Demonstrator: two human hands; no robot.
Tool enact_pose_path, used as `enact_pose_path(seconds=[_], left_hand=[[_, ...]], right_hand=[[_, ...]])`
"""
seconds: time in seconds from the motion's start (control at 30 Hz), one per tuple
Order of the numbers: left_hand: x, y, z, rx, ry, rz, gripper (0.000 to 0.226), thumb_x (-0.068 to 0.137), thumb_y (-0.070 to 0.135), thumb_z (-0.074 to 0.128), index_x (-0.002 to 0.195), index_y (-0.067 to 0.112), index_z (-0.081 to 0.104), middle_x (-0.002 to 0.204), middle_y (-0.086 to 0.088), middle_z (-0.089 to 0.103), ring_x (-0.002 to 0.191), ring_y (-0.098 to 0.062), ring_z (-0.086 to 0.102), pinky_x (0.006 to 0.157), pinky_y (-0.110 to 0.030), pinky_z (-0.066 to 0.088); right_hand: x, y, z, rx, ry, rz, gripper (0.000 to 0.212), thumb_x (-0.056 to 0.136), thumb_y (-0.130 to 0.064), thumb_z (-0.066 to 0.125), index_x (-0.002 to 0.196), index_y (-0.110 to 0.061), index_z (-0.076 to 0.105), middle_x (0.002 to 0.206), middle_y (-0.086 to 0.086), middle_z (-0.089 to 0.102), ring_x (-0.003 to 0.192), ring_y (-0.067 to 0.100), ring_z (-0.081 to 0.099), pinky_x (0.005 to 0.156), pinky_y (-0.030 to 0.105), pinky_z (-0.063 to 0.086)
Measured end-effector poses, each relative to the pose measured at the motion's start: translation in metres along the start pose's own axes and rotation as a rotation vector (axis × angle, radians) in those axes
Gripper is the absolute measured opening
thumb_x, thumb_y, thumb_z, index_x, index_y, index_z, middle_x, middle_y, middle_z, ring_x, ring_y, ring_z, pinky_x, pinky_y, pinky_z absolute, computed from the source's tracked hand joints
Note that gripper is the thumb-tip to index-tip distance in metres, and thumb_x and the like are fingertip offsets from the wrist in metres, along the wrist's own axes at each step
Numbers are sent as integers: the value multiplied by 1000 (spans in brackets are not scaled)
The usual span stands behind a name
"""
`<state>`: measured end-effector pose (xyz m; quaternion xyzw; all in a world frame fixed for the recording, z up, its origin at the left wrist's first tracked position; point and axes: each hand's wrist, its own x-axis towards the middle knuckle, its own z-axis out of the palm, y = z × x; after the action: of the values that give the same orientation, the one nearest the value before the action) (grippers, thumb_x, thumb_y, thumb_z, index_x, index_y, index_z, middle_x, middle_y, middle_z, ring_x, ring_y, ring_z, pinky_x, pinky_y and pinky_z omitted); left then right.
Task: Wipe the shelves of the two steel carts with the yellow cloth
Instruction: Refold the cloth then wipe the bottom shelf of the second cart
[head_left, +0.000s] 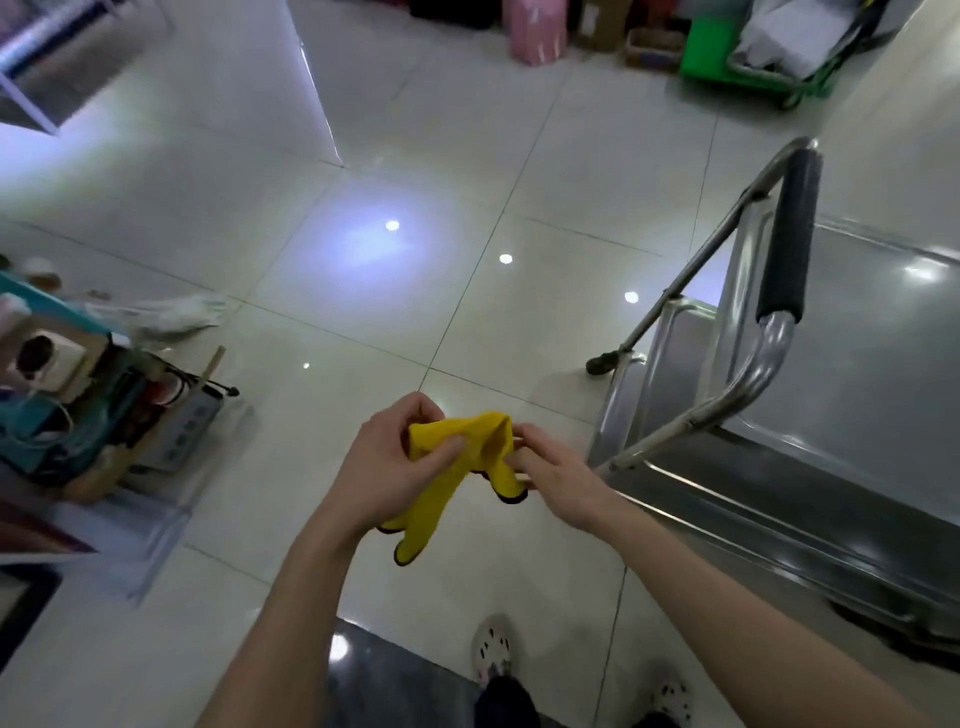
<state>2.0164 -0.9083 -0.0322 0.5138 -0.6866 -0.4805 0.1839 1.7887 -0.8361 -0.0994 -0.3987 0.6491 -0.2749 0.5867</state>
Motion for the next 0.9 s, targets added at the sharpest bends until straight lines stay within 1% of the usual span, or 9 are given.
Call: enact_pose_path(seconds=[0.07,0.1,0.17,0.23,0.3,0.4,0.53,0.7,0.9], left_hand=[[6,11,-25,25,-7,27,25,92,49,79,98,34,61,83,11,65,70,-7,61,56,-21,50],[11,17,-36,39,-9,42,23,95,47,79,98,34,60,83,14,64,71,-4,60,57,-19,49],[24,31,-53,67,-8,73,21,97,45,78,99,35,60,84,13,63,75,-4,59,59,-18,47],[44,45,-67,95,-21,102,20,97,43,77,100,33,60,86,8,62,80,-12,60,64,-26,46],[68,57,-80,145,-25,121,20,97,40,78,100,33,60,87,6,62,81,-15,58,65,-28,43],[112,74,-92,176,-43,143,20,95,36,81,97,33,62,85,6,65,82,-15,58,67,-29,44],[185,95,-96,158,-81,178,19,94,37,82,96,33,64,91,9,68,87,-9,62,68,-24,45],[300,117,-106,207,-156,228,19,94,38,82,97,33,64,95,8,68,88,-12,63,69,-25,46],[441,170,-127,282,-225,312,21,93,41,83,99,32,66,96,8,71,92,-11,65,69,-28,48]], right_hand=[[0,-26,6,-35,29,-32,64,75,-80,70,130,-48,61,120,-16,74,113,10,71,100,41,56],[-1,-38,7,-124,71,-56,68,74,-81,73,131,-47,59,116,-17,74,107,9,71,93,36,58],[-1,-59,5,-309,174,-118,46,86,-58,73,125,-38,60,99,-14,71,93,13,69,78,32,55],[3,-76,-6,-362,267,-163,10,93,-33,69,103,-31,64,82,-11,66,78,12,63,68,31,48],[8,-93,-26,-371,310,-162,11,91,-23,68,87,-32,63,74,-8,63,71,9,59,63,31,45],[20,-116,-61,-405,323,-131,13,86,-20,68,93,-32,68,78,-6,66,75,13,62,61,30,47],[56,-143,-100,-441,346,-151,11,89,-24,68,96,-31,65,82,-6,65,76,14,61,61,29,48],[133,-175,-142,-355,416,-176,18,93,-43,75,87,-30,65,79,-6,64,73,10,59,62,27,44],[212,-235,-208,-340,515,-161,22,94,-40,71,78,-30,60,74,-7,61,70,8,56,61,29,43]])
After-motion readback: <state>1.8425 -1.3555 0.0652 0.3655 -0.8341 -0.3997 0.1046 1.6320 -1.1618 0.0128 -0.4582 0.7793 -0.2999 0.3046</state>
